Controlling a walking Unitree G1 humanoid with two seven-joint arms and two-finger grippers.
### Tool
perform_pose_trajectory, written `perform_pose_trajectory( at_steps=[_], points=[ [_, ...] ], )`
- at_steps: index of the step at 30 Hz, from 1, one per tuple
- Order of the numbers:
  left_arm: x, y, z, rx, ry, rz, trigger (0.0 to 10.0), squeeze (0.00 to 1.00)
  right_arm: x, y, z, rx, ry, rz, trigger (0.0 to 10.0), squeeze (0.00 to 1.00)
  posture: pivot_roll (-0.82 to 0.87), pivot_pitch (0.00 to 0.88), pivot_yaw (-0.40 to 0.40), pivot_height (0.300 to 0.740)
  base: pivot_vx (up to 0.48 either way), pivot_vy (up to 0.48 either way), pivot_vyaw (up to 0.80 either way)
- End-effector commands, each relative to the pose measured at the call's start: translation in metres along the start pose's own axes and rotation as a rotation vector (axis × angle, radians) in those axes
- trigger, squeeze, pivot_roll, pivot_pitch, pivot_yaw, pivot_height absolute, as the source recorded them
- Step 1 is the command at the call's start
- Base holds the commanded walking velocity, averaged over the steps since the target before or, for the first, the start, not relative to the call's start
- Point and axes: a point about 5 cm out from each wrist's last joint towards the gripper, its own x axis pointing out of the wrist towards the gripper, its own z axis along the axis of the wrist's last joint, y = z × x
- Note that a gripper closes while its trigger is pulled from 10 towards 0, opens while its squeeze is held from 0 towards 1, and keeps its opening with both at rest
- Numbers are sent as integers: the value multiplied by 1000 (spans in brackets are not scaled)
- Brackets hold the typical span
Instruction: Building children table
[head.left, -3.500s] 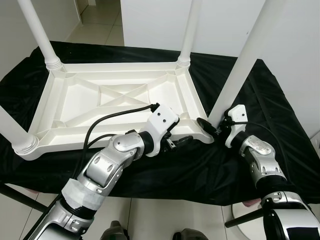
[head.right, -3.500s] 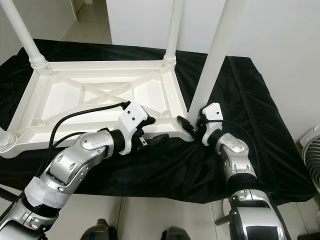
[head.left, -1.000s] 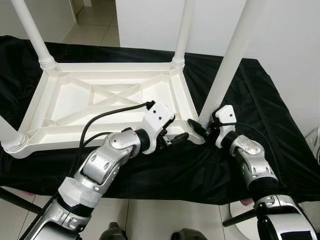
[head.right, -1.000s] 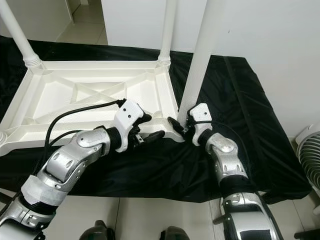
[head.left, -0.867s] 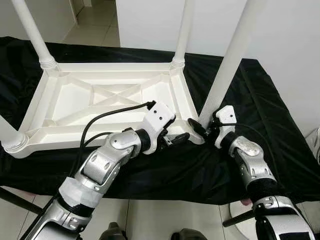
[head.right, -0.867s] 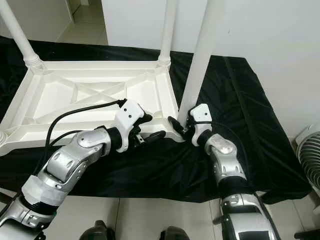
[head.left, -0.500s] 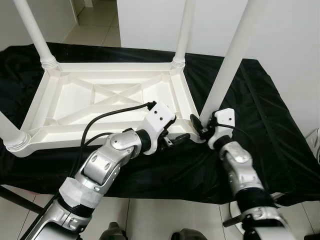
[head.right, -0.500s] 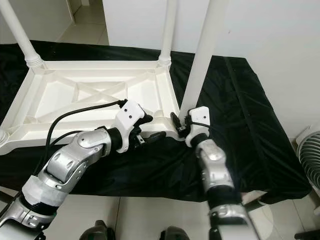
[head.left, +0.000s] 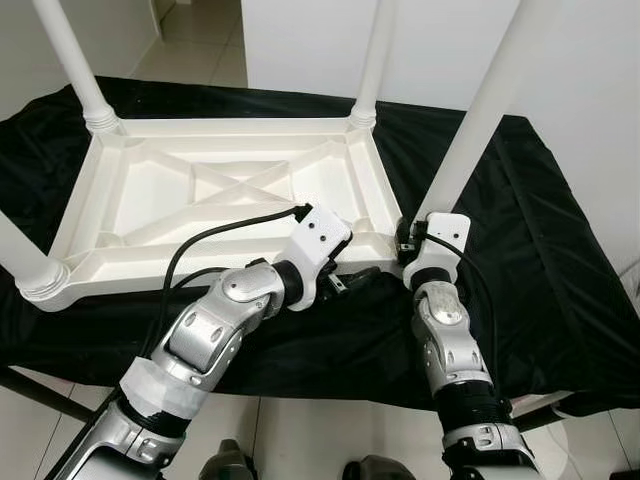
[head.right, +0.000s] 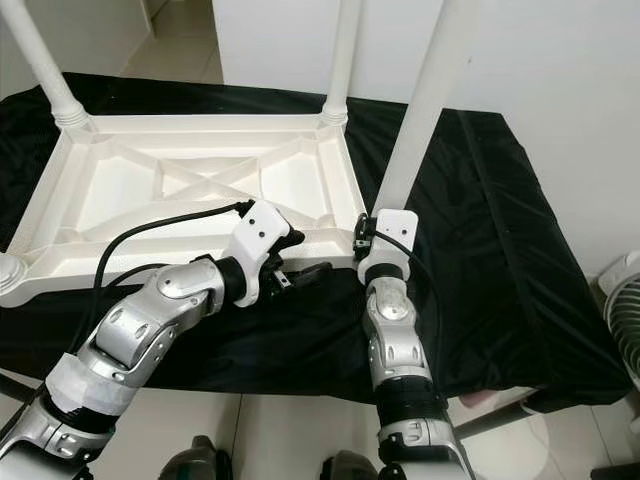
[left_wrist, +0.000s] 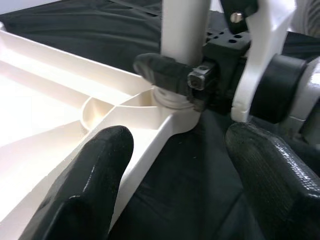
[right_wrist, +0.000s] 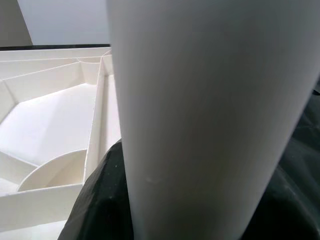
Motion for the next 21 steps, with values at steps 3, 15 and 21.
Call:
perform_pose_trajectory(
  at_steps=[3,15,21],
  points=[
    [-1,-5,-1,-2,11,-29,10000,0,0,4,3,20,0,57,10000,0,27,0,-41,740,0,0,0],
    [-1,-4,-1,-1,9,-18,10000,0,11,-24,14,-22,-41,189,10000,1000,30,0,-44,740,0,0,0],
    [-2,-4,-1,2,12,-21,10000,0,14,-24,9,-121,14,444,10000,0,33,0,-41,740,0,0,0]
  ],
)
